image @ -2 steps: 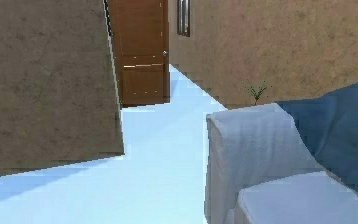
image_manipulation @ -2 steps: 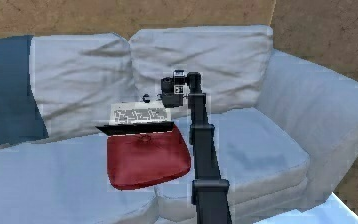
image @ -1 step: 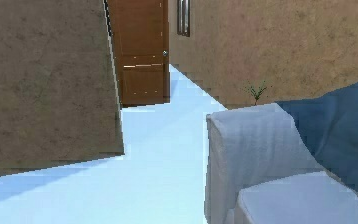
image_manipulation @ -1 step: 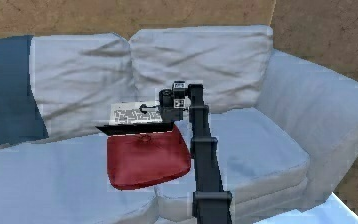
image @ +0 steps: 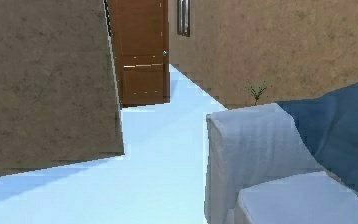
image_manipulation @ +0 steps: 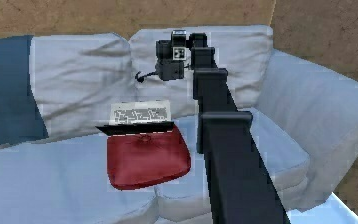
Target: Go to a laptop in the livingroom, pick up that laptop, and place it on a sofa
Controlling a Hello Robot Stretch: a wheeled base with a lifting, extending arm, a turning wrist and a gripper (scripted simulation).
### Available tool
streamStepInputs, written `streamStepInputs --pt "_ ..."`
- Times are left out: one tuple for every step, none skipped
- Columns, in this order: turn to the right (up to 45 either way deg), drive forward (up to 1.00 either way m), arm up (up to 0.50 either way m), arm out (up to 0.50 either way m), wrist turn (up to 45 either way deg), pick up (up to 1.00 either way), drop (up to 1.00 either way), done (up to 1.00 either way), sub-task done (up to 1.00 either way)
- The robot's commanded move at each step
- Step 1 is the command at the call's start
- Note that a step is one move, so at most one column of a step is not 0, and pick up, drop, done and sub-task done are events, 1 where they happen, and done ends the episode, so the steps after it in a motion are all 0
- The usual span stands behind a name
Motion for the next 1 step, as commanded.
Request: streamStepInputs --pt "0.0 0.0 0.0 0.0 -45.0 0.0 0.0 0.0 0.0"
